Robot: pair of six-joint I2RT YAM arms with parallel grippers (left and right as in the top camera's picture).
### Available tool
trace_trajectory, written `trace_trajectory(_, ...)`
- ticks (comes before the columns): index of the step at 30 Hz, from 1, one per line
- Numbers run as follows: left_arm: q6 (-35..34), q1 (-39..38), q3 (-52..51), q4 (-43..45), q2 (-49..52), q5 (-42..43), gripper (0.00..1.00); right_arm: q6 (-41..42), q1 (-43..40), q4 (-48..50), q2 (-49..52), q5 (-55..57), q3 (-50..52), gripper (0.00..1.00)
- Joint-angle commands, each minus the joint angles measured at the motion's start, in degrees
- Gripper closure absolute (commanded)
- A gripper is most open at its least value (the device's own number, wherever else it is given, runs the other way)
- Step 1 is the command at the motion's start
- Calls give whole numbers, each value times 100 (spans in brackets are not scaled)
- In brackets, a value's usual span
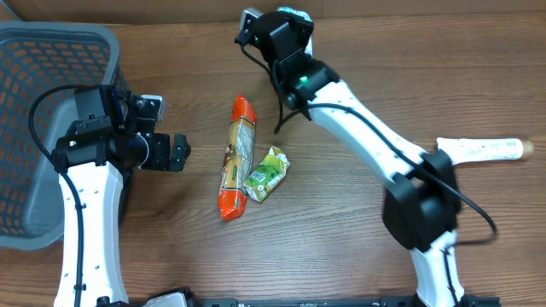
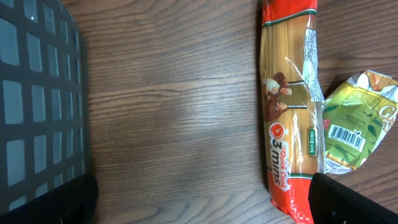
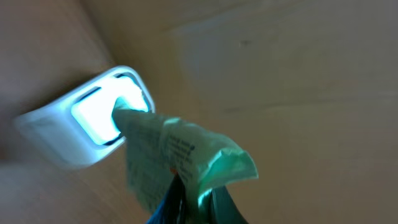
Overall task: Scan the item barcode
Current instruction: 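Hold the wipes packet up to the scanner window with the right gripper, then carry the wipes packet right and place it beside the white tube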
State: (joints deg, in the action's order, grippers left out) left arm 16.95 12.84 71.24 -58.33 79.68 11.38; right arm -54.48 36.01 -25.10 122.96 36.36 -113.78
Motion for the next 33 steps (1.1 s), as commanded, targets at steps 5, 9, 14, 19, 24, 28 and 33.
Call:
trace_trajectory(5, 107, -11, 101, 7, 33, 46, 1, 3976, -354, -2555, -1812, -3556, -68, 96)
trace_trajectory(9, 107, -11, 101, 7, 33, 46, 0, 4719, -1172, -3945, -1969, -5093, -66, 96)
trace_trajectory(14, 107, -13, 101, 7, 33, 46, 0, 4725, -2330, -4448, -1899, -5449, 479, 96)
trace_trajectory(19, 107, -11, 101, 7, 33, 46, 0, 4916, -3552, -3703, -1840, -5445, 1298, 96)
trace_trajectory(24, 107, -11, 101, 7, 33, 46, 0, 4916, -4651, -2885, -1628, -5449, 1958, 96)
trace_trajectory(28, 107, -11, 101, 7, 33, 46, 0, 4918, -5307, -2205, -1425, -5449, 2430, 96)
trace_trajectory(33, 107, -11, 101, 7, 33, 46, 0, 4918, -5705, -2022, -1130, -5447, 2542, 96)
